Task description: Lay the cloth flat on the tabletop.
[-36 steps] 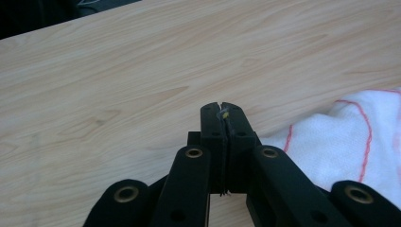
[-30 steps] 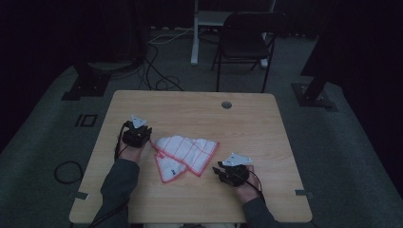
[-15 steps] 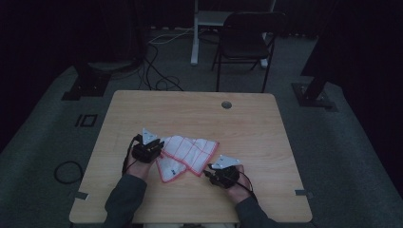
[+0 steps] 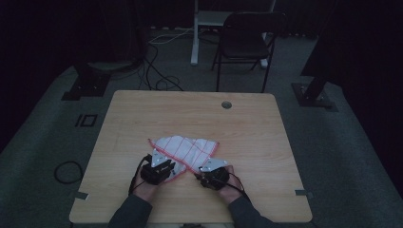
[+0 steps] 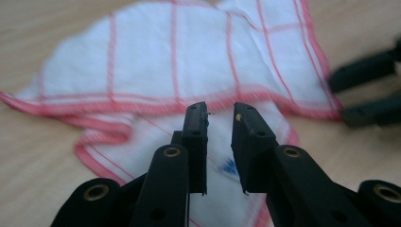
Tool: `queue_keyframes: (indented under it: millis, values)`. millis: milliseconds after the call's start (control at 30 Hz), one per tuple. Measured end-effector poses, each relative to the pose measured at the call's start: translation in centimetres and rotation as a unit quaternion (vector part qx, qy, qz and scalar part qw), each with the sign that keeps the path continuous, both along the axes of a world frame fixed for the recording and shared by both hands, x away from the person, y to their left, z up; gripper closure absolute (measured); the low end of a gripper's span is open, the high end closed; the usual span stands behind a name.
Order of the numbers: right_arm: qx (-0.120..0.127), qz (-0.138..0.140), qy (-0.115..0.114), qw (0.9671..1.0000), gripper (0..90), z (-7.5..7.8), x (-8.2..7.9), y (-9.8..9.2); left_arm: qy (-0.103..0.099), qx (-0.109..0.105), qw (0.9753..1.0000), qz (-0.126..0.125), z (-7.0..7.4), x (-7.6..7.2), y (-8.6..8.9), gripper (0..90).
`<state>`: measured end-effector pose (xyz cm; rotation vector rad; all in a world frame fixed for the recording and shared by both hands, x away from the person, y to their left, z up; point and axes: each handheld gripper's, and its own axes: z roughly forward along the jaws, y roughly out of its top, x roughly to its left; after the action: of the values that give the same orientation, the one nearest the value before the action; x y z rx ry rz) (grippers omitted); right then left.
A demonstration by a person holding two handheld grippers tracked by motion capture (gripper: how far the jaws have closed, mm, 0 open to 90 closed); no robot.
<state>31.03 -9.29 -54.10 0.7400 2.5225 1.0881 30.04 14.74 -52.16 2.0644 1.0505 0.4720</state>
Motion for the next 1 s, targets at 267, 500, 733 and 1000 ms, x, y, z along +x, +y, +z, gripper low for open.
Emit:
queue_keyframes:
  millis: [267,500,733,1000]
  values:
    - [-0.008,-0.002,0.002,1.0000,78.3,-0.1,0.4,0.2,0.016,0.014,0.9996,-0.020,-1.2,-1.1,-1.0,76.5]
    - [-0.009,-0.014,-0.011,0.9998,86.7,0.3,0.8,-0.2,0.021,0.030,0.9992,-0.018,-1.7,-1.2,-1.0,77.1]
    - [0.007,-0.032,-0.026,0.9991,87.1,1.9,1.6,-1.0,0.013,0.031,0.9993,-0.018,-1.9,-1.3,-0.7,77.9]
    - [0.016,-0.057,-0.048,0.9971,87.4,4.1,3.2,-2.0,0.008,0.044,0.9990,-0.002,-1.8,-1.2,0.7,79.2]
